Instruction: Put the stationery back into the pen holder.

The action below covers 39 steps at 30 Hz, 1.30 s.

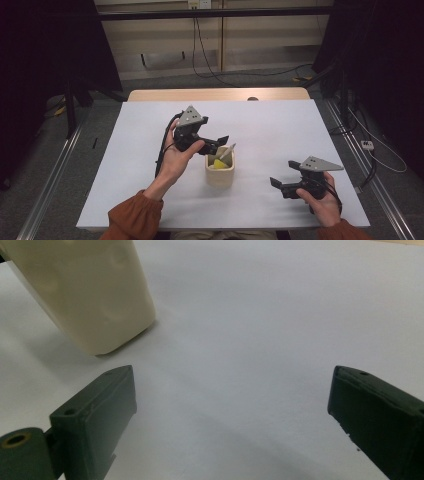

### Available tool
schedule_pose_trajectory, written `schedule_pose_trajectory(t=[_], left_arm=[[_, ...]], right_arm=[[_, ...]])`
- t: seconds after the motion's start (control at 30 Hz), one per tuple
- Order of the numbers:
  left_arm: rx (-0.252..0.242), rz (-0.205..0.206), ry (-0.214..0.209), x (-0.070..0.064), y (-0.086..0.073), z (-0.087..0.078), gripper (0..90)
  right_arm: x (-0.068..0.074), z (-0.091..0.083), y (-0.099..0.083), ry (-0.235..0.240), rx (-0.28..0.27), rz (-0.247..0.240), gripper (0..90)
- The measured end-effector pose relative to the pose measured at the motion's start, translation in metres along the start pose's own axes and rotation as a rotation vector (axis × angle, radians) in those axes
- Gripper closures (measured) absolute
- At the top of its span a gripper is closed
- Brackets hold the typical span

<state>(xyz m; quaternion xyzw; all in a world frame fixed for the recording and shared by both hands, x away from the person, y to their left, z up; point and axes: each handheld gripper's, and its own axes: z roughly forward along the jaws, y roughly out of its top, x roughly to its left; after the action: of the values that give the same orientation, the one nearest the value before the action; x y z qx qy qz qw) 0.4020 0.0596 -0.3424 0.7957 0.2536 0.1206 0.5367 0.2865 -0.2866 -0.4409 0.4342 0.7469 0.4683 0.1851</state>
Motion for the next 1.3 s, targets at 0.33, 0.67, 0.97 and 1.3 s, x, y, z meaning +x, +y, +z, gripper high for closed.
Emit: schedule_pose_trajectory(t=[0.33, 0.67, 0.97, 1.3], left_arm=[[0.005, 0.001, 0.041, 0.005, -0.006, -0.013, 6.0], [0.016, 0.009, 0.098, 0.014, -0.006, -0.030, 6.2], [0.024, 0.028, 0.127, 0.018, -0.005, -0.042, 6.2], [0.024, 0.016, 0.136, 0.021, -0.011, -0.056, 5.4]], right_arm=[[0.000, 0.002, 0.001, -0.006, 0.003, 0.003, 5.2], [-0.001, 0.001, 0.000, -0.010, 0.000, 0.006, 5.2], [-0.001, 0.001, 0.000, -0.015, 0.000, 0.005, 5.2], [-0.001, 0.001, 0.000, -0.013, 0.001, 0.009, 5.2]])
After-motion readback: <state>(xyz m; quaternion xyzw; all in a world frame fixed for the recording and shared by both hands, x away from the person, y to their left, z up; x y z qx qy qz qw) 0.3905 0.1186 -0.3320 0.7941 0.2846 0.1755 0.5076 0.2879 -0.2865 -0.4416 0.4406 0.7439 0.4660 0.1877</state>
